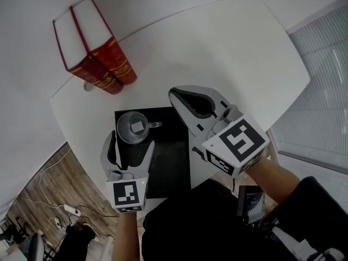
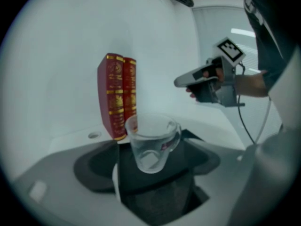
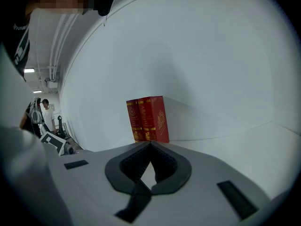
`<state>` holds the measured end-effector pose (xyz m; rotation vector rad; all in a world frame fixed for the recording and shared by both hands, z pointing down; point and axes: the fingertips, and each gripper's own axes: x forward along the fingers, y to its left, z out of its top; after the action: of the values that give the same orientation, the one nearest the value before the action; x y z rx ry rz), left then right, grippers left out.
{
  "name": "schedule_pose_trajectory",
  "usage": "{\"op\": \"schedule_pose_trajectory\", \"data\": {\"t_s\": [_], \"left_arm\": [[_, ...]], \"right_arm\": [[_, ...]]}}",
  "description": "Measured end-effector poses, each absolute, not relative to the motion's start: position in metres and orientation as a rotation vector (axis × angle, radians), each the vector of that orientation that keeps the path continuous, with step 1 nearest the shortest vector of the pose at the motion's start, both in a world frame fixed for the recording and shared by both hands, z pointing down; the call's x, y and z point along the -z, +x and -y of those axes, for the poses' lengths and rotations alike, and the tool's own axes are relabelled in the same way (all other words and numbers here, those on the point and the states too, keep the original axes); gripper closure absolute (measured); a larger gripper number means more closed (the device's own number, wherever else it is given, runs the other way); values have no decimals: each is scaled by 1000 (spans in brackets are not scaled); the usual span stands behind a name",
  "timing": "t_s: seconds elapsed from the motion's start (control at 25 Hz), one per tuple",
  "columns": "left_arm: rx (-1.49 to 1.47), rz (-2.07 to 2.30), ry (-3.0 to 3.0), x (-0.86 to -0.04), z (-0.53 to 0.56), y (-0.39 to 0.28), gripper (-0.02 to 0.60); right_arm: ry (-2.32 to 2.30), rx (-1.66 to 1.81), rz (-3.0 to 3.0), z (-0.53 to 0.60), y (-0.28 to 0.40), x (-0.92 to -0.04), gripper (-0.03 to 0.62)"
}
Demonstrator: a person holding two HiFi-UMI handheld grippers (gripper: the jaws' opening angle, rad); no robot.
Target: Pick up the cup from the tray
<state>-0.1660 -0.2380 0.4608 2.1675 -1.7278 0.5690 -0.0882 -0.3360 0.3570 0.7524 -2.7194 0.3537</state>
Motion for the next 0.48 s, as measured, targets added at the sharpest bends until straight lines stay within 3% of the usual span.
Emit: {"op": "schedule_pose_trajectory", "data": {"t_s": [0.48], "left_arm": [[-657,1678,2242,-476,256,-163,109]], "right_arm": [[761,-364,2710,337,-85,-361,580]]}}
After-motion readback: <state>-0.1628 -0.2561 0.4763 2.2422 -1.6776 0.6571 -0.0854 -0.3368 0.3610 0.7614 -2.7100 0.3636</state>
